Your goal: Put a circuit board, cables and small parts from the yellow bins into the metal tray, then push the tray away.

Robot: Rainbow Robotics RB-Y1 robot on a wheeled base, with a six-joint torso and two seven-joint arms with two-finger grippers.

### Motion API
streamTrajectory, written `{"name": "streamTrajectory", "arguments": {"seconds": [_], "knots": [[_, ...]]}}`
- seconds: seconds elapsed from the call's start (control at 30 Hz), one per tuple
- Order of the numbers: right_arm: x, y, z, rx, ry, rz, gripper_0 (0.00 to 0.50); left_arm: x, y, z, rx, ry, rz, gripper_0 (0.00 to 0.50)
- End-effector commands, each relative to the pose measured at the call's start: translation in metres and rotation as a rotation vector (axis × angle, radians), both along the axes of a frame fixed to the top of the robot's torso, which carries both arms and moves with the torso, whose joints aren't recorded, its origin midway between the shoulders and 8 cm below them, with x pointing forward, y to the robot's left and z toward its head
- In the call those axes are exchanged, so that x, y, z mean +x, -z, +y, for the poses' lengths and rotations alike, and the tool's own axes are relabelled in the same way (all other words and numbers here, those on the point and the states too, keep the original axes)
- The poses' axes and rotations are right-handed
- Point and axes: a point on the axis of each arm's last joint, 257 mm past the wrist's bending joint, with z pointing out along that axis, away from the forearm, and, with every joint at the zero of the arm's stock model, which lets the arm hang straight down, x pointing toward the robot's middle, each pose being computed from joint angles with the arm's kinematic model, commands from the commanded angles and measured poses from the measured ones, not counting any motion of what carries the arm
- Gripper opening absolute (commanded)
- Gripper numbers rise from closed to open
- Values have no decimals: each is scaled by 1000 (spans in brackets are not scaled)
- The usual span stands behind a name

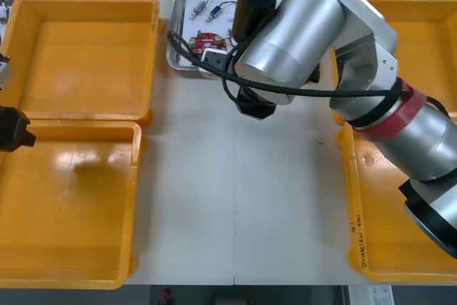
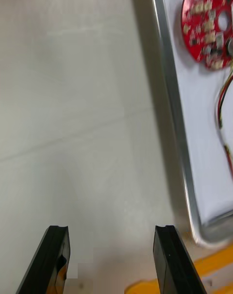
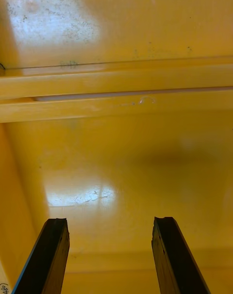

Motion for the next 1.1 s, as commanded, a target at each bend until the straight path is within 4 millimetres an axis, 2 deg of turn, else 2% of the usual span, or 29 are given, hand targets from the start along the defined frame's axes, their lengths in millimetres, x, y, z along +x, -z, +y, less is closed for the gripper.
{"name": "streamTrajectory", "arguments": {"seconds": [0.03,0.07,0.23,0.3,0.43,0.53,0.67,0.8,0.93,1.1], "knots": [[-26,-15,-30,101,93,33,500,-5,-11,12,22,-38,-17,500],[-34,-16,-41,114,117,41,500,-5,-11,12,22,-38,-17,500],[-42,-43,-67,218,156,-45,500,-5,-11,12,22,-38,-17,500],[-49,-50,-86,256,187,-78,500,-5,-11,12,22,-38,-17,500],[-60,-55,-119,302,248,-113,500,-5,-11,12,22,-38,-17,500],[-70,-57,-151,341,319,-132,500,-5,-11,12,22,-38,-17,500],[-78,-55,-185,383,412,-139,500,-5,-11,12,22,-38,-17,500],[-89,-49,-230,449,541,-125,500,-5,-11,12,22,-38,-17,500],[-98,-37,-274,488,680,-108,500,-5,-11,12,22,-38,-17,500],[-107,-20,-315,519,816,-74,500,-5,-11,12,22,-38,-17,500]]}}
